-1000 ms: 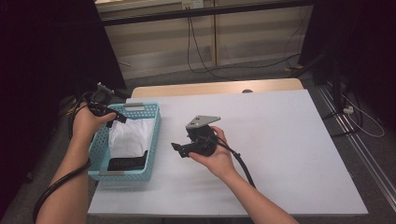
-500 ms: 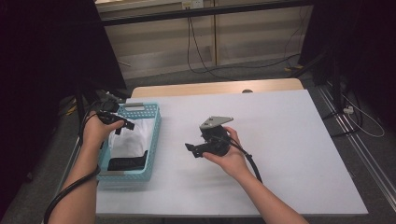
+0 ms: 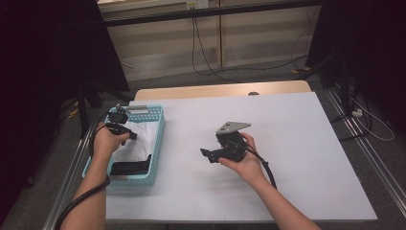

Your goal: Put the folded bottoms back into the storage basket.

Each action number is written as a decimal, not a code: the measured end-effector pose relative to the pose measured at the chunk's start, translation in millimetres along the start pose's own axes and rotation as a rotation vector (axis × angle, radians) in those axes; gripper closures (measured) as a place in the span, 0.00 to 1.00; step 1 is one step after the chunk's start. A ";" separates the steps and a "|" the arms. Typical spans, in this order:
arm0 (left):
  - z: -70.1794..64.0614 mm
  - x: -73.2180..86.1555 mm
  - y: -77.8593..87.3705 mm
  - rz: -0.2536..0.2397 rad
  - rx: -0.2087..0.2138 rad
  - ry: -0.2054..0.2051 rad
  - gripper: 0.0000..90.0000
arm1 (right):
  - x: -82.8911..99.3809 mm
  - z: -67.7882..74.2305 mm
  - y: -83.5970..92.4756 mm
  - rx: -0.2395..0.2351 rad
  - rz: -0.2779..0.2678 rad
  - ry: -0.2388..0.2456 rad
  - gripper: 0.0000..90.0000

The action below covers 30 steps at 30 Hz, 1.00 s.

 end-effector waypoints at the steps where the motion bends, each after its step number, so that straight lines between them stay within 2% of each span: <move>1: -0.7 1.0 -2.6 -0.004 0.004 -0.012 0.94 | 0.8 -0.8 0.5 -0.001 0.001 -0.001 0.22; 3: -2.7 3.1 -6.8 -0.008 0.005 0.000 0.94 | 1.8 -2.3 1.5 0.004 0.003 0.002 0.22; 6: -3.2 11.1 -14.1 0.026 0.005 0.004 0.95 | 2.2 -3.2 3.6 0.003 -0.001 0.001 0.22; 8: -1.6 14.7 -13.4 0.016 0.017 0.022 0.98 | 2.8 -3.5 4.6 0.002 -0.002 0.002 0.22; 10: 0.5 20.3 -11.7 0.061 -0.004 0.008 1.00 | 4.1 -4.5 5.2 0.008 0.001 0.008 0.22; 14: 4.8 28.8 -7.6 0.066 0.004 0.021 1.00 | 6.3 -6.9 7.9 0.013 -0.002 0.003 0.22; 18: 5.4 30.5 -4.2 0.031 0.017 0.041 0.98 | 7.8 -8.8 10.8 0.018 -0.003 0.001 0.22; 23: 4.7 25.2 2.6 -0.013 0.032 0.043 0.87 | 8.2 -12.9 13.7 0.025 -0.003 0.004 0.21; 26: 3.8 22.9 5.0 -0.023 0.029 0.039 0.81 | 9.0 -15.0 15.5 0.028 -0.001 -0.001 0.21; 28: 3.7 22.3 6.6 -0.023 0.035 0.056 0.79 | 10.0 -17.4 16.7 0.032 0.003 0.002 0.21; 30: 5.1 22.3 7.1 -0.017 0.030 0.042 0.78 | 11.1 -19.2 18.1 0.035 0.004 -0.001 0.21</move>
Point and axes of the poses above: each handheld gripper's, and its own axes: y roughly backward along the jaws, x roughly out of its underside, z roughly to its left, the point moved 5 cm from there along -y, roughly forward along the jaws, and after that the axes turned 7 degrees about -y, right-handed, at the moved point
